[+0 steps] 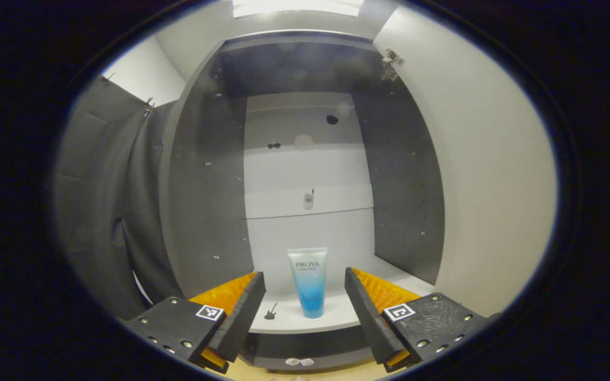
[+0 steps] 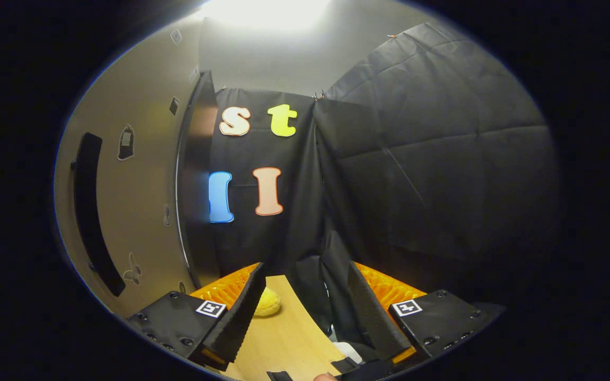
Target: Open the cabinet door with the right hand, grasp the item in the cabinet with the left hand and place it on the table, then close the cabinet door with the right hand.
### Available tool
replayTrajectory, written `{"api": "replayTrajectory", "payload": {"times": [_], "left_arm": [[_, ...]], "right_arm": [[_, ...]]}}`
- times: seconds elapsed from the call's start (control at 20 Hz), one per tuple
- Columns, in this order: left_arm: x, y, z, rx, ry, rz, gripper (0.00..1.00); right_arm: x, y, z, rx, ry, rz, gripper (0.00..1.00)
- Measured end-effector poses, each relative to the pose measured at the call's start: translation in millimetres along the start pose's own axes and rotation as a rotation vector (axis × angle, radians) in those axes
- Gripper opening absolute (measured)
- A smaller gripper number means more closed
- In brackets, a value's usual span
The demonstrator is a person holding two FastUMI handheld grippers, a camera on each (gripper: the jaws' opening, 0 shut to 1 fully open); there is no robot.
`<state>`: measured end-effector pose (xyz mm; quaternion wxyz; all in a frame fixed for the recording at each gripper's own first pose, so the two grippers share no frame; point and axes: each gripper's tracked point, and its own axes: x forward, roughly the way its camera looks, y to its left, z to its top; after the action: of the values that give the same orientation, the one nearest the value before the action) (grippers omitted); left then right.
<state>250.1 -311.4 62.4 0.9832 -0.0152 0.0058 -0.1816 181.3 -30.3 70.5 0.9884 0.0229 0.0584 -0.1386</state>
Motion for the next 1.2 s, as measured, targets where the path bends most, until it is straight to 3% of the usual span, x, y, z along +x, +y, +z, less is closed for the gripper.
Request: {"api": "replayTrajectory", "payload": {"times": [0.2,0.25,0.35,0.6,0.85,0.9,1.2], "left_arm": [[26,3,-17,-0.016,0.030,-0.010,0.92],[31,2,-20,-0.020,0.038,-0.015,0.92],[43,-1,-27,-0.025,0.050,-0.031,0.93],[58,-8,-38,-0.019,0.076,-0.050,0.92],[55,-7,-38,-0.032,0.070,-0.038,0.50],[50,-7,-37,-0.038,0.068,-0.040,0.53],[10,10,-24,-0.053,0.027,-0.018,0.53]], "right_arm": [[10,6,-10,-0.010,0.029,-0.022,0.98],[12,7,-12,-0.014,0.036,-0.024,0.93],[15,9,-16,-0.026,0.046,-0.031,0.98],[17,17,-21,-0.040,0.062,-0.032,0.98],[13,21,-22,-0.051,0.063,-0.014,0.98],[14,21,-21,-0.052,0.061,-0.010,0.98],[11,26,-24,-0.045,0.061,0.045,0.98]]}}
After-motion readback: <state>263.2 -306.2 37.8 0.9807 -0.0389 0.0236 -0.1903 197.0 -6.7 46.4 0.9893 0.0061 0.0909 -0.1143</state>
